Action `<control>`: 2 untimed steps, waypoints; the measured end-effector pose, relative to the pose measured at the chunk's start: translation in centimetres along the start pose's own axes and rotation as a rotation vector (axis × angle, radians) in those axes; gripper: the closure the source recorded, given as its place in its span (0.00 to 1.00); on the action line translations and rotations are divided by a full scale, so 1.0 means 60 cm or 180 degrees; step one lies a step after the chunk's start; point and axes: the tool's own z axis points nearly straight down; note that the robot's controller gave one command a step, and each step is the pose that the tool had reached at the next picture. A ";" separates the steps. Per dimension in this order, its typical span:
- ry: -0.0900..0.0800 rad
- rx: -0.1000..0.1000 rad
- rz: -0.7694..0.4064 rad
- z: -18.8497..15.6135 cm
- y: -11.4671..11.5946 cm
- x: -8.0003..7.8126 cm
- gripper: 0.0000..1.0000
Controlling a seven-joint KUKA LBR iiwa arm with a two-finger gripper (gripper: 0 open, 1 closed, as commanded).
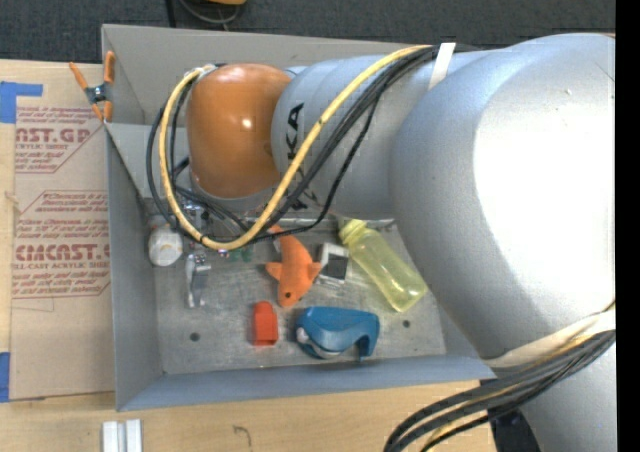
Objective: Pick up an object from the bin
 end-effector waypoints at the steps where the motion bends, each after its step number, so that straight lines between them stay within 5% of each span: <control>1: -0.0086 0.0000 0.0308 0.033 -0.001 -0.034 1.00; 2: -0.0081 0.0001 0.0308 0.033 -0.001 -0.034 1.00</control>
Offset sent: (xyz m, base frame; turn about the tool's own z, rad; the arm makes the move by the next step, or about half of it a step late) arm 0.0000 0.0000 0.0000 0.0000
